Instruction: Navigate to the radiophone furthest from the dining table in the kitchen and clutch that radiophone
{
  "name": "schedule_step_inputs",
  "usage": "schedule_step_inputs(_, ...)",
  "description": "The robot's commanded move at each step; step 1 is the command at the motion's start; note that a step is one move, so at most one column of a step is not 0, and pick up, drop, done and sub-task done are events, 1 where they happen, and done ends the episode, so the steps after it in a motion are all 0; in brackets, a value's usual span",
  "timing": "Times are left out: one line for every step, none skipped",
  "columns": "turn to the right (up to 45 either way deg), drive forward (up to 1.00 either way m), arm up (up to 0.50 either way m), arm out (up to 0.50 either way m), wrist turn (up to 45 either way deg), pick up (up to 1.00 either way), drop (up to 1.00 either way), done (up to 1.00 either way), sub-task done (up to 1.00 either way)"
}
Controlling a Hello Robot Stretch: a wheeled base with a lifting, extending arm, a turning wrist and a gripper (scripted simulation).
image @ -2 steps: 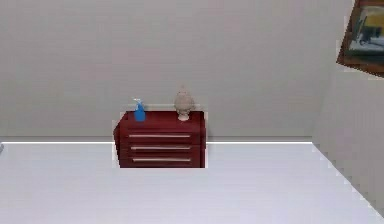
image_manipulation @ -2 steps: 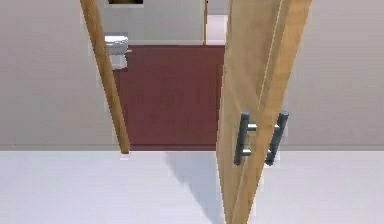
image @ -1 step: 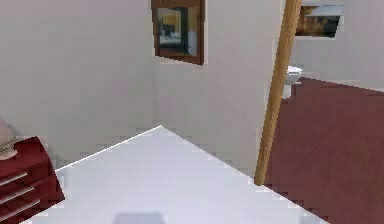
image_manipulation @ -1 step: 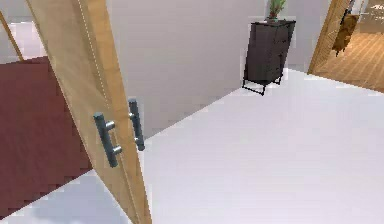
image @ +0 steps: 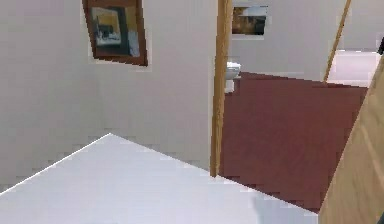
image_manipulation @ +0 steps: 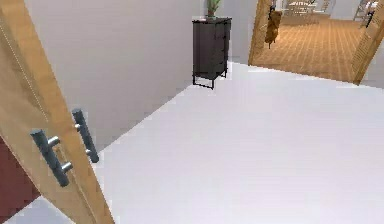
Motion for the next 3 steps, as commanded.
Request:
schedule_step_inputs(0.0, 1.0, 0.0, 0.0, 0.0, 0.0, 0.0, 0.0, 0.0)
schedule_step_inputs(45.0, 0.0, 0.0, 0.0, 0.0, 0.0, 0.0, 0.0, 0.0)
schedule_step_inputs(3.0, 0.0, 0.0, 0.0, 0.0, 0.0, 0.0, 0.0, 0.0)
